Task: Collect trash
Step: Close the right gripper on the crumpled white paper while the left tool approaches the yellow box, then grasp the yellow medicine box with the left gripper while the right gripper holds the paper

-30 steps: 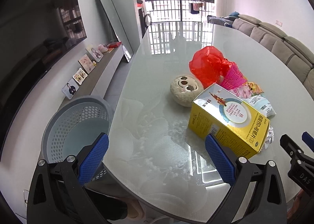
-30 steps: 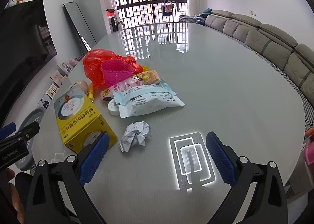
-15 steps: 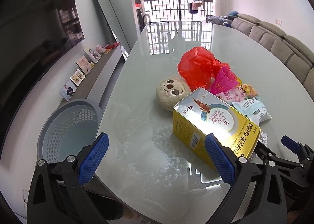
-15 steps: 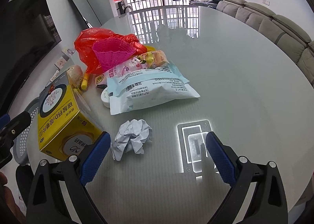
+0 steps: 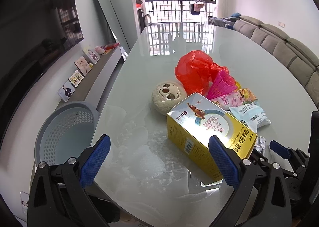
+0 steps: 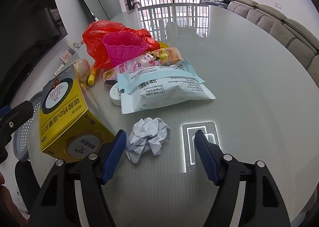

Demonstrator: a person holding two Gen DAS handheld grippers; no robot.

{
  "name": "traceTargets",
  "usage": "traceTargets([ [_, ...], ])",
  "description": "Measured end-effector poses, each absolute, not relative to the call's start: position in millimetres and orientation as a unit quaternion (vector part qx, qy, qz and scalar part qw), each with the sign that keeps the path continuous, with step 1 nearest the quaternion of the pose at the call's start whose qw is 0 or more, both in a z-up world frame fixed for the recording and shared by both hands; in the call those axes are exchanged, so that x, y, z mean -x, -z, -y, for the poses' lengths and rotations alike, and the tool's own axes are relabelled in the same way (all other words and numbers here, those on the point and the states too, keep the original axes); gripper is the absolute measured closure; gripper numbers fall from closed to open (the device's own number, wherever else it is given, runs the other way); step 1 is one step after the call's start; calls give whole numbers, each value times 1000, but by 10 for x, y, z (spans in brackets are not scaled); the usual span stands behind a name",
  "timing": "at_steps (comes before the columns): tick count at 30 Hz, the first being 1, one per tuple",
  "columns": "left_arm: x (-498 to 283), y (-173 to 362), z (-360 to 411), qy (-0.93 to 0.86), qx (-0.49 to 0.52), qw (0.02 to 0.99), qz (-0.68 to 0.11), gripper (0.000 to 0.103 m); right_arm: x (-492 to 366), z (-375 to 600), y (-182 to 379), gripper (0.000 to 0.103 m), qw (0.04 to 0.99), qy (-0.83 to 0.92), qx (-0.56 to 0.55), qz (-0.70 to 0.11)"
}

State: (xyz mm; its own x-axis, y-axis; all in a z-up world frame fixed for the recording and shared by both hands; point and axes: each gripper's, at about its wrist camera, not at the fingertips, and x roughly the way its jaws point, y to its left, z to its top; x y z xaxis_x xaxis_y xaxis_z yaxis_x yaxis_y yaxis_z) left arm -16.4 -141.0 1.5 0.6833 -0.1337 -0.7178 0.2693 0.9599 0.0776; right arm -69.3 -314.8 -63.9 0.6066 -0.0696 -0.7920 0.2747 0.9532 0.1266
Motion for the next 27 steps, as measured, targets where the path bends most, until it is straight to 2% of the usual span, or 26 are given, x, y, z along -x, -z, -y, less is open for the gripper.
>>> traceTargets([
  [2,175,-22,1443,114,-91,913,-381,6,708,3128,630,49,891,89,-119,-428],
  [4,203,-38,1472,119,-90,913,-379,6,722,3110,615,62,894,82,-119,-425],
  [5,214,-48,1491,123,-89,913,-379,6,734,3109,604,64,895,79,-119,-422],
  [14,323,-28,1647,157,-85,907,-382,6,927,3305,507,67,901,93,-137,-401],
  [27,381,274,1896,182,-112,885,-413,6,1230,3502,500,67,899,116,-161,-391],
])
